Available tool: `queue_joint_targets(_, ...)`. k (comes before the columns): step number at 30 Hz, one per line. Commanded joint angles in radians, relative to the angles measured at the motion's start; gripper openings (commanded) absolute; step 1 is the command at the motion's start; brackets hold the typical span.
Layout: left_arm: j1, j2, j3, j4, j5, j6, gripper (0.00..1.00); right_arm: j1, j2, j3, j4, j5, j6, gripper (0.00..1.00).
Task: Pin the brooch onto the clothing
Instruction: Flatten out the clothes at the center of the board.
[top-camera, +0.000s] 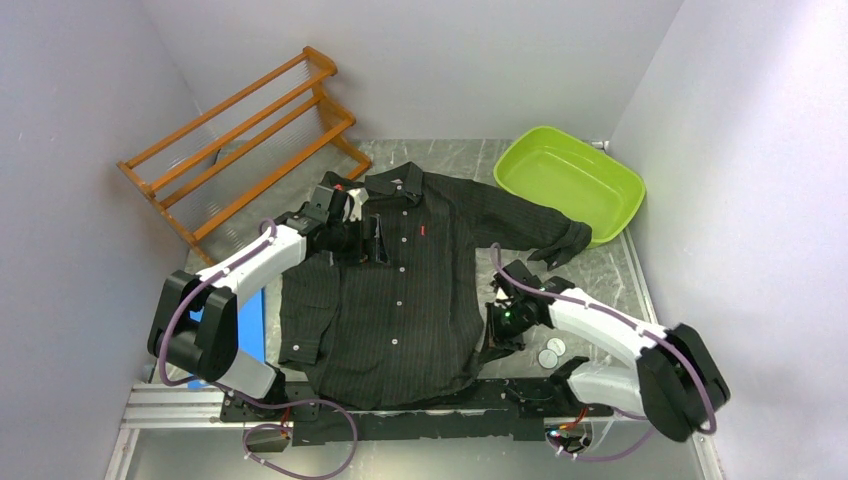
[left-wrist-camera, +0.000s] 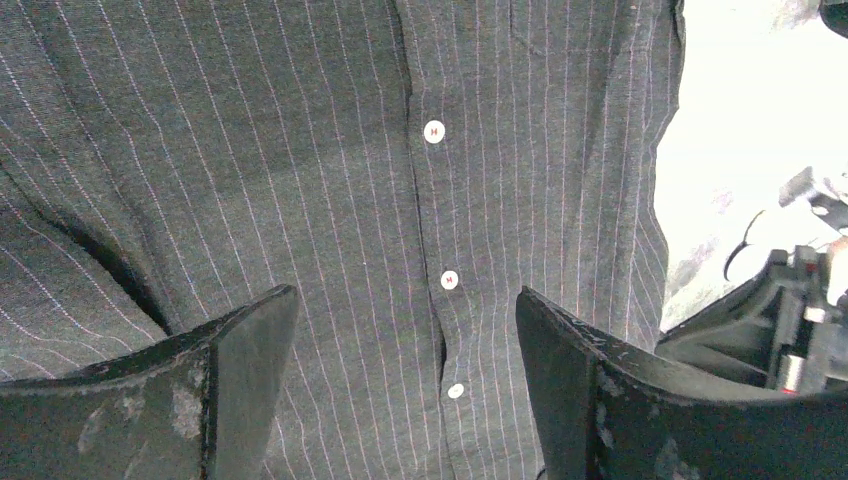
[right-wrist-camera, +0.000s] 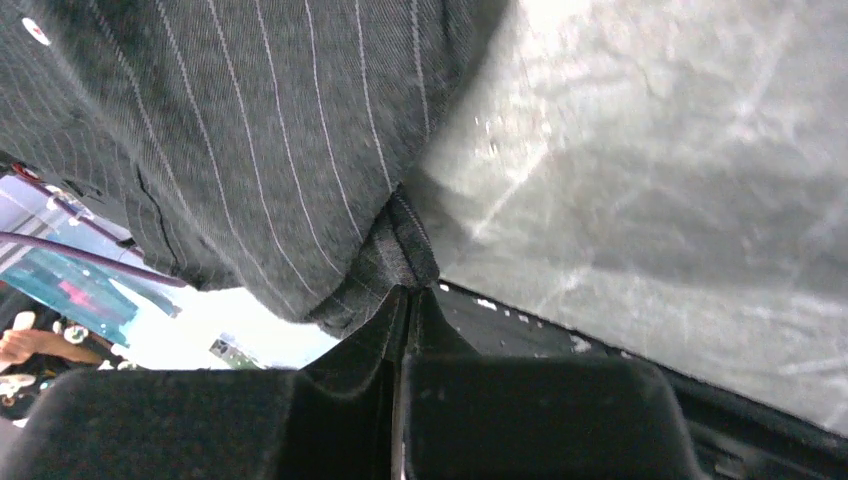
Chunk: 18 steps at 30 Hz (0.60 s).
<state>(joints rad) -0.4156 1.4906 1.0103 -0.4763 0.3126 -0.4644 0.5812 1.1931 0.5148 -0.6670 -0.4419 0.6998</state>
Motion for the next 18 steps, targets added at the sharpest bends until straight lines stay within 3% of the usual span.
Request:
queue_joint_targets(1,-0.003,0.009,0.026,0.017,-0.026,0.016,0.85,0.007,-0.156,0.007,-0.171,0.075,0.084,0.00)
queue_joint_targets(9,-0.002,0.044,0.035,0.012,-0.066,0.029,0.86,0.013,-0.379,0.067,-0.432,0.265,0.167,0.00)
queue_joint_targets(18,0.016,-0.001,0.063,-0.016,-0.152,0.043,0.88,0.011,-0.613,-0.009,-0.528,0.232,0.360,0.00)
